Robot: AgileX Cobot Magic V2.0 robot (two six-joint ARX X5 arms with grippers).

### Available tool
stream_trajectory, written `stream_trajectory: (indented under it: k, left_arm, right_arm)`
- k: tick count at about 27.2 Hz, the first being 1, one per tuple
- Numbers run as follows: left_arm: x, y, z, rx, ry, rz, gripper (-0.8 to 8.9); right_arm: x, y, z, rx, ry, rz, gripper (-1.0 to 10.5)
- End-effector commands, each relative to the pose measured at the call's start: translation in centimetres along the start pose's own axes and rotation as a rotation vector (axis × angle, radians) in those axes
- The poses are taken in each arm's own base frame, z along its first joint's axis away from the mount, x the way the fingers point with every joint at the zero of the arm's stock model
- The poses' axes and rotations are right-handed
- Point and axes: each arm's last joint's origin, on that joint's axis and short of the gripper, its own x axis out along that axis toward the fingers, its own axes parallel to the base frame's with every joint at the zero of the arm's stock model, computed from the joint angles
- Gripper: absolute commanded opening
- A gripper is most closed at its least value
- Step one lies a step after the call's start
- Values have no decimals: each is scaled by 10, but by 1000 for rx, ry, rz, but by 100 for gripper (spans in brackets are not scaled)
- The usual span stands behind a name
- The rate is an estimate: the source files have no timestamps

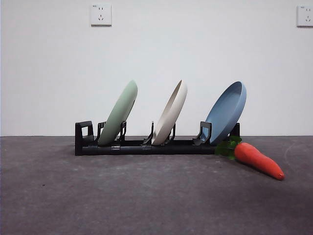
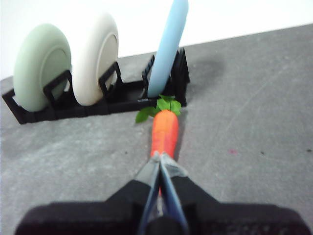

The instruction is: Take the green plate from the plate rack,put the plate on the table,take the carrot from the table,put the carrot in the plate

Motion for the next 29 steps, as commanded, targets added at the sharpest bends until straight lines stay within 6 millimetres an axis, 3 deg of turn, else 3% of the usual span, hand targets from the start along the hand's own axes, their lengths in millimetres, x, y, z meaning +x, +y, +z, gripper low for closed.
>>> stream_trajectory:
  k: [1,5,14,22,29]
  left_arm:
    - [-1,0,4,-71,-20,-5,-8]
    - [-8,-3,21,-119,-54,-67,-8]
    - [-28,-7,72,-164,-76,-146,-8]
    - [-37,-14,119,-145,51,-318,-8]
    - [-39,-19,146,-77,208,-452,-8]
  right_arm:
    - [0,1,3,60,-26,10,-10]
    - [-6,4,20,138,-65,22,-12]
    - [-21,16,75,139,-38,14,-12]
    - [-26,28,122,7,187,87,-12]
    - [-25,35,150,-83,417,186,-11]
